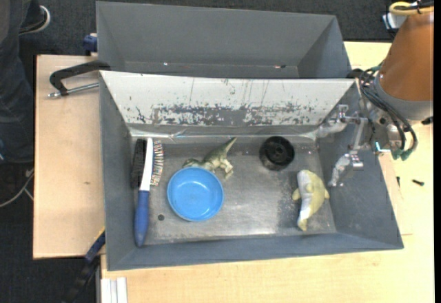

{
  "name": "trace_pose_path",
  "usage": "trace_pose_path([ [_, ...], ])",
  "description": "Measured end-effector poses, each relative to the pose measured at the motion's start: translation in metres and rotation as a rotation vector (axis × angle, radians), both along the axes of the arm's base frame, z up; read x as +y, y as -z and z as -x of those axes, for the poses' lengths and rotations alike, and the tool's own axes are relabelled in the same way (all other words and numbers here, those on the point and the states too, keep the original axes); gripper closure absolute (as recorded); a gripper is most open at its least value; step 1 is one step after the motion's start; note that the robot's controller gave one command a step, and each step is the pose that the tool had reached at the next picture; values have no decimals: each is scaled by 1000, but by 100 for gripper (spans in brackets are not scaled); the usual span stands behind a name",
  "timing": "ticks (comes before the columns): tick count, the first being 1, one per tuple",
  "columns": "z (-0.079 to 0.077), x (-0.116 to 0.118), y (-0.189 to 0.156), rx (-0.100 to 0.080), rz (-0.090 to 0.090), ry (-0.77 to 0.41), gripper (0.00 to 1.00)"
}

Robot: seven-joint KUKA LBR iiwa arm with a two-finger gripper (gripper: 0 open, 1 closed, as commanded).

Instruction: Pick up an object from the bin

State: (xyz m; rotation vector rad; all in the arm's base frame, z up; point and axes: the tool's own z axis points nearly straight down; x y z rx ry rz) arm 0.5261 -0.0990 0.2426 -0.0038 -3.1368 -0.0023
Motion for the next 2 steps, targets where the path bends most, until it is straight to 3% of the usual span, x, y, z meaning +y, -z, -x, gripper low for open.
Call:
trace_pose_path([
  [1,16,92,171,-13,0,-264,0],
  [2,-4,-29,134,-14,7,-238,0],
])
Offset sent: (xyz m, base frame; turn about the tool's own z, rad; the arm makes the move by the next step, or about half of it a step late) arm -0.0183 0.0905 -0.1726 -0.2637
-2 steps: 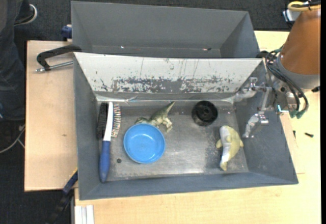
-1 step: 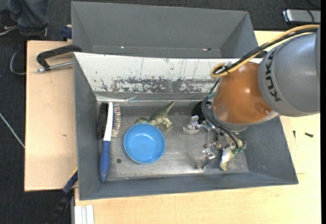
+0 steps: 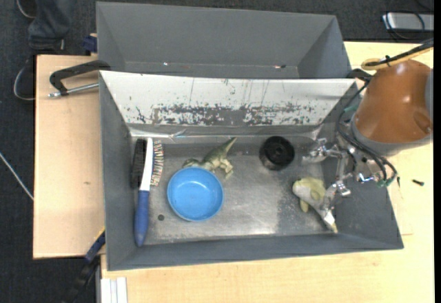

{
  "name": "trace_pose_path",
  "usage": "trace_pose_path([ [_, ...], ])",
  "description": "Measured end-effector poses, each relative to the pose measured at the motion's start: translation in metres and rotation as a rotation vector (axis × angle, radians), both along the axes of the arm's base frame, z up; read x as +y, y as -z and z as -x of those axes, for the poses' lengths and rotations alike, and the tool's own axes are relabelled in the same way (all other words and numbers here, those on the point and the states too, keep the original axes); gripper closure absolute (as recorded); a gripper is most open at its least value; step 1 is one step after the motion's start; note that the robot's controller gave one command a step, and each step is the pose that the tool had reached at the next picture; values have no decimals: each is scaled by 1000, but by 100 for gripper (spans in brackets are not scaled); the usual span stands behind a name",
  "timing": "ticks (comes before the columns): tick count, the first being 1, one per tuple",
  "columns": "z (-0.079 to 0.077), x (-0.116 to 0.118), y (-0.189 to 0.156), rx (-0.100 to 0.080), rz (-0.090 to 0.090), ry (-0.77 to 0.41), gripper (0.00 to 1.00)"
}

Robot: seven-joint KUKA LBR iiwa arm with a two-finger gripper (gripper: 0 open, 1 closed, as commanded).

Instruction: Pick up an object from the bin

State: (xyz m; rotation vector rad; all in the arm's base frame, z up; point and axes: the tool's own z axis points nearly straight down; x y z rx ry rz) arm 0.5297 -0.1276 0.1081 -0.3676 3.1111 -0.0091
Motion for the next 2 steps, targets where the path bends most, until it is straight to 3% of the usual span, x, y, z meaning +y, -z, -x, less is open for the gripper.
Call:
trace_pose_path([
  [1,8,-3,36,6,-7,141,0],
  [2,6,-3,35,-4,-5,140,100],
])
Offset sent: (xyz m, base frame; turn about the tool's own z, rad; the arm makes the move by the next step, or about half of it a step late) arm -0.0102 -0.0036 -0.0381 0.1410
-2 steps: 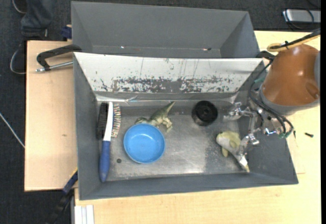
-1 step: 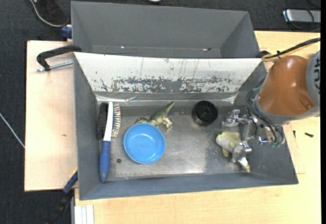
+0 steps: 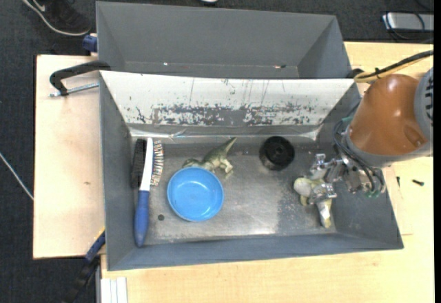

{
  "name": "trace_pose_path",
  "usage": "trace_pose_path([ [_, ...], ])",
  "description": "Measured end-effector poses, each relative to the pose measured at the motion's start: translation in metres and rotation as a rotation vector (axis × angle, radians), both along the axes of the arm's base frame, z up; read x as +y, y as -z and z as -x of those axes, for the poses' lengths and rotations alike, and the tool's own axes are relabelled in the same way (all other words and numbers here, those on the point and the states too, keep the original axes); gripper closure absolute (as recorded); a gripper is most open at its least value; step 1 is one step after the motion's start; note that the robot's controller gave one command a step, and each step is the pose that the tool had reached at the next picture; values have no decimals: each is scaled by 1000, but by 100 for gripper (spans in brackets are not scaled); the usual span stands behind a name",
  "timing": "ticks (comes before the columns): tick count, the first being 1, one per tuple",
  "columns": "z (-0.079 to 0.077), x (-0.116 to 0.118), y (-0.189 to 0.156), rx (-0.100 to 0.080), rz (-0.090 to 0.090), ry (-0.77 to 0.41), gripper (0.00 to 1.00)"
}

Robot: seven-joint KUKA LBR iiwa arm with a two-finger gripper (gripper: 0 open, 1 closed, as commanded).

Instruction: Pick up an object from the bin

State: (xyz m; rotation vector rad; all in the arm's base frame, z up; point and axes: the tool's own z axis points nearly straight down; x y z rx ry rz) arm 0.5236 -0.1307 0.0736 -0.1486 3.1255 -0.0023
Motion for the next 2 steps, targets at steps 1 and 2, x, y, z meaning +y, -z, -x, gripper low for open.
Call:
trace_pose_path([
  [1,4,13,-94,0,1,-22,100],
  [2,0,14,-152,0,2,-33,100],
])
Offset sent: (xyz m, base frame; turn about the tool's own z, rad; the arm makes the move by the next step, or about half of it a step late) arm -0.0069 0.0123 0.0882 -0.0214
